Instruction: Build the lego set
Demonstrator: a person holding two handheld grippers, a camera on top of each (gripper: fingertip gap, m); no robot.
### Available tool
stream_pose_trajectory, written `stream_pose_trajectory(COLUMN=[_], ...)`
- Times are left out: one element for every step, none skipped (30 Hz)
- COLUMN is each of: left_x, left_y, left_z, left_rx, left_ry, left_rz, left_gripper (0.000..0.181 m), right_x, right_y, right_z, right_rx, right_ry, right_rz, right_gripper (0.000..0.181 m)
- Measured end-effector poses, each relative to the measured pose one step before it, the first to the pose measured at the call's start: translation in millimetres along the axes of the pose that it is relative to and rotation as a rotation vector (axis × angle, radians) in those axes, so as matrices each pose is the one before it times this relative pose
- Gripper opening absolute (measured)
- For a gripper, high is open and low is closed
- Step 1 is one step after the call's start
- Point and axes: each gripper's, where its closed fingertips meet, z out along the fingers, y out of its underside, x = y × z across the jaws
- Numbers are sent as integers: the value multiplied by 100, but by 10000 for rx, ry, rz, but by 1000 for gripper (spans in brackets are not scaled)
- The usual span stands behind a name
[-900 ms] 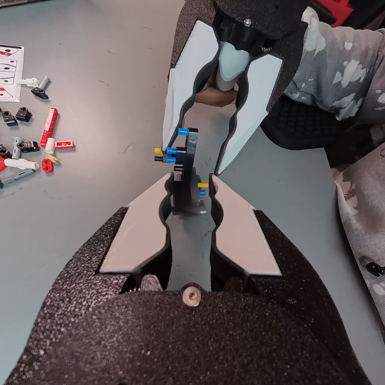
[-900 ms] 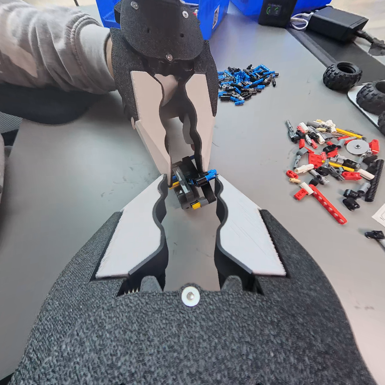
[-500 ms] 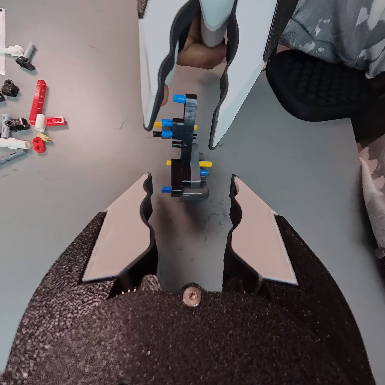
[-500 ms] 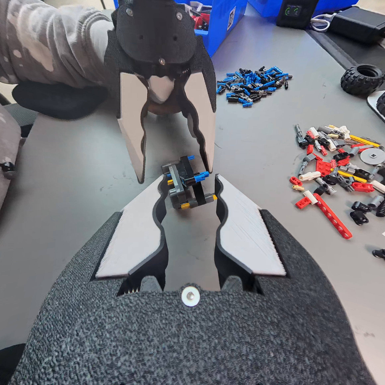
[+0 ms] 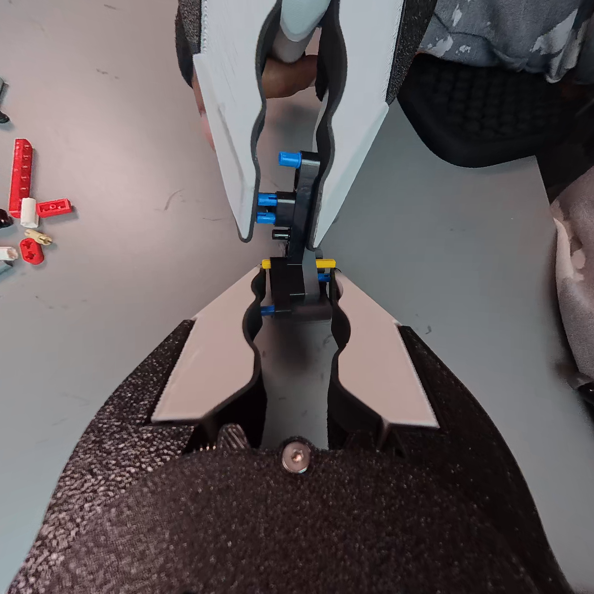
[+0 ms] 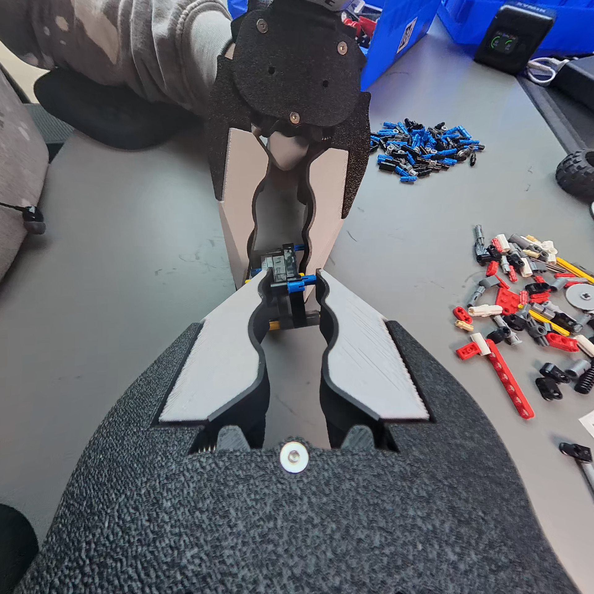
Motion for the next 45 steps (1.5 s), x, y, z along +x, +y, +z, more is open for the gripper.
stream_pose_trajectory(left_x=[-4,-20,-18,-19,-38,-50,-71,-35,-12,0,3,29,42,44,27,-1,7,7,19,25,2,-61,-53,37,48,9,21,37,26,16,13,4,9,-22,-14,9,-14,14,14,-15,1,-3,23,20,14], left_y=[-3,-4,-2,-4,-11,-21,-23,-9,-8,11,15,39,40,4,5,13,3,-6,5,33,49,25,6,18,18,22,19,38,32,14,15,-1,6,24,43,19,13,18,27,10,-7,-7,-2,4,15], left_z=[9,-3,16,3,3,13,17,29,9,17,-2,13,10,6,10,13,3,-1,-2,-13,-71,-85,-45,-20,-29,-16,-20,-21,-13,-14,0,3,1,-15,-44,-52,-14,-18,-18,-15,2,5,1,3,-1], left_rx=[-1,-2,1,11,20,18,6,1,0,1,-7,-34,-17,7,-16,-23,-9,2,1,-12,-3,45,58,20,-5,-5,-11,-25,-24,-17,-15,-16,-17,-23,-18,8,12,-11,-29,-27,-15,-7,-14,-26,-33], left_ry=[51,28,10,13,21,-6,-29,1,46,56,47,48,59,51,23,10,17,9,-7,29,79,28,-18,16,12,-14,-8,-4,-10,-13,-15,-22,-33,-59,-62,-66,-69,-50,-37,-31,-18,-1,1,-14,-21], left_rz=[-36,-48,-39,-59,-89,-65,-50,-75,-98,-90,-58,-26,-25,-17,7,-13,-38,-11,31,20,-16,-12,-10,-1,24,33,40,53,67,79,85,87,85,79,66,51,27,6,1,-27,-55,-48,-18,17,30], left_gripper=[39,39,39,39,39,39,39,39,39,39,39,39,39,39,39,39,39,39,39,39,39,39,40,40,40,40,40,40,40,40,40,40,40,40,40,40,40,40,40,40,40,40,40,40,40], right_x=[-8,34,9,13,34,45,41,23,20,10,-14,-55,-119,-66,-70,-25,11,-6,2,33,101,156,212,146,21,-157,-123,-54,-159,-160,-16,-50,-150,-174,74,81,-18,-54,-72,-32,-26,-36,-75,-75,-75], right_y=[10,26,21,39,22,4,14,23,40,28,7,-12,-50,6,17,4,31,12,-1,-32,-43,-52,-46,17,32,26,-129,-311,-323,-244,-174,-37,62,35,-94,5,25,-62,-45,-12,14,-3,-29,-30,-8], right_z=[-8,-15,-9,-6,-2,-15,-32,-36,-24,-6,-11,-18,-20,-32,-40,-3,-1,-2,11,41,97,121,38,-67,-234,-421,-554,-600,-502,-287,-41,163,281,324,195,9,-3,32,27,16,-10,-21,-16,-17,-19], right_rx=[3,7,25,18,7,7,8,1,-12,-11,-12,-24,-9,-47,-53,-51,-44,-12,17,51,83,164,168,108,33,-32,24,122,136,83,60,-21,-83,-59,33,-59,-97,-43,-26,-27,5,33,71,75,59], right_ry=[22,27,-9,-26,-11,6,-2,-12,-26,-27,-16,-2,-28,-13,-42,-27,-38,-67,-61,-38,12,126,239,263,185,25,43,117,72,67,154,94,-25,-59,85,25,-48,-24,5,29,11,-10,-38,-51,-45], right_rz=[-4,15,71,93,52,31,34,59,95,93,28,-28,-29,-6,-6,-15,15,55,48,123,198,162,14,-72,-71,-32,-40,-102,-117,-110,-137,-146,-111,-109,-111,-117,-31,-53,-99,-66,-22,-1,33,38,-16], right_gripper=[26,26,26,26,26,26,26,26,26,26,26,26,26,26,26,26,26,26,26,26,26,26,26,28,40,44,44,43,39,34,31,30,29,25,22,19,19,19,19,18,18,18,17,16,16])
